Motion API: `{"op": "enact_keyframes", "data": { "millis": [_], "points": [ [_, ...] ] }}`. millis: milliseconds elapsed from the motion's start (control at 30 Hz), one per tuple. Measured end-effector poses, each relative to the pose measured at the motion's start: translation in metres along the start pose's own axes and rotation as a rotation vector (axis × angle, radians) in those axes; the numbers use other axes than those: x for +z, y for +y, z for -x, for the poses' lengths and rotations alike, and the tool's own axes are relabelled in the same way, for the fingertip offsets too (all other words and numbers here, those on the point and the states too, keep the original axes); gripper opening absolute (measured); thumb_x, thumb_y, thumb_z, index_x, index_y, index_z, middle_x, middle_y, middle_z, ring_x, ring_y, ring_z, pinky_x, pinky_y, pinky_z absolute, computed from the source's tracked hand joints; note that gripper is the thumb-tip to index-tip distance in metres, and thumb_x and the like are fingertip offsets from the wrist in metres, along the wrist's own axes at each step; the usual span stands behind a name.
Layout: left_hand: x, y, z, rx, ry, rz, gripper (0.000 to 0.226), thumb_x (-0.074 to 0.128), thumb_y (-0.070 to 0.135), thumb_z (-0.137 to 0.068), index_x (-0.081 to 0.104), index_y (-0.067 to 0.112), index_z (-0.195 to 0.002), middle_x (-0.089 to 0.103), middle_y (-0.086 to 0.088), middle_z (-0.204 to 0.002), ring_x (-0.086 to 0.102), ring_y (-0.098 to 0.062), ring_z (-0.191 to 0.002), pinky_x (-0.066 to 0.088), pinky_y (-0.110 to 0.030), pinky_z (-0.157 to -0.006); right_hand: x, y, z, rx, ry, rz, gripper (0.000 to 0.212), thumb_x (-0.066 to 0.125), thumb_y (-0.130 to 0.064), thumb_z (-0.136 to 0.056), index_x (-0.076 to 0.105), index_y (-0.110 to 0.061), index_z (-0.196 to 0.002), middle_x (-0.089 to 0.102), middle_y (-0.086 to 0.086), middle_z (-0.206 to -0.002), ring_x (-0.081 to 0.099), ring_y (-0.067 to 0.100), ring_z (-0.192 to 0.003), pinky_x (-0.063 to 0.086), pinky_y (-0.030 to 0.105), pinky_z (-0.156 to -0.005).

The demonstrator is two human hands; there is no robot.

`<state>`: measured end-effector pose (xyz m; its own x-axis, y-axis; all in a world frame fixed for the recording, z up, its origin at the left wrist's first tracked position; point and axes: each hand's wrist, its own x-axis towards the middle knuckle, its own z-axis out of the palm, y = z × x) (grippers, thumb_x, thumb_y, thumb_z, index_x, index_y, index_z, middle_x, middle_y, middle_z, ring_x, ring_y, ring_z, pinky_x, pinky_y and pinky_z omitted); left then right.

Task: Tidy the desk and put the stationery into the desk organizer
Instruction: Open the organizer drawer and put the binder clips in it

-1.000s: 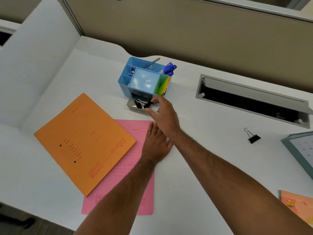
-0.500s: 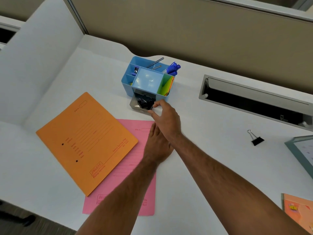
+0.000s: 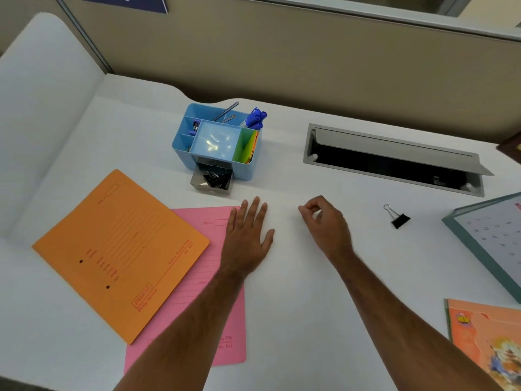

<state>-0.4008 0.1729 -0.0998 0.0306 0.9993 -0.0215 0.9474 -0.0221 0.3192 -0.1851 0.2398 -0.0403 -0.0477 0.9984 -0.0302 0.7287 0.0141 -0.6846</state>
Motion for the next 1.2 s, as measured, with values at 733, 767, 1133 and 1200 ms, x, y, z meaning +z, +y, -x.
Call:
{"op": "enact_keyframes", "data": {
  "millis": [733,767,1133,1200],
  "points": [
    [-0.004,0.001,0.001,-0.002,-0.022,0.001,0.07,0.036,0.052,-0.106,0.014,0.027,-0.167,0.002,0.004,-0.176,-0.003,-0.02,-0.162,0.011,-0.049,-0.131,-0.093,0.137,0.019,0.277,0.284,0.2,0.04,0.064,-0.017,-0.094,0.055,-0.013,-0.133,0.054,0.016,-0.133,0.045,0.036,-0.125,0.037,0.048,-0.108],
    [-0.004,0.001,0.001,-0.002,-0.022,0.001,0.07,0.036,0.052,-0.105,0.014,0.027,-0.167,0.002,0.004,-0.176,-0.003,-0.02,-0.162,0.01,-0.049,-0.131,-0.092,0.137,0.018,0.267,0.281,0.198,0.037,0.063,-0.017,-0.095,0.056,-0.013,-0.131,0.055,0.015,-0.132,0.046,0.035,-0.125,0.036,0.046,-0.108],
    [-0.001,0.0,0.0,-0.005,-0.028,0.0,0.071,0.035,0.054,-0.105,0.012,0.027,-0.167,0.001,0.004,-0.176,-0.004,-0.02,-0.162,0.009,-0.048,-0.131,-0.065,0.092,0.002,0.263,0.337,-0.289,0.029,0.068,-0.033,-0.097,0.058,-0.025,-0.123,0.062,-0.009,-0.122,0.061,0.02,-0.108,0.052,0.035,-0.089],
    [0.0,-0.001,0.0,-0.004,-0.024,-0.002,0.071,0.035,0.053,-0.105,0.013,0.027,-0.167,0.002,0.004,-0.176,-0.003,-0.02,-0.162,0.009,-0.048,-0.131,-0.052,0.07,-0.002,0.22,0.298,-0.342,0.028,0.07,-0.033,-0.096,0.059,-0.027,-0.121,0.065,-0.009,-0.119,0.064,0.018,-0.104,0.053,0.03,-0.086]
  ]
}}
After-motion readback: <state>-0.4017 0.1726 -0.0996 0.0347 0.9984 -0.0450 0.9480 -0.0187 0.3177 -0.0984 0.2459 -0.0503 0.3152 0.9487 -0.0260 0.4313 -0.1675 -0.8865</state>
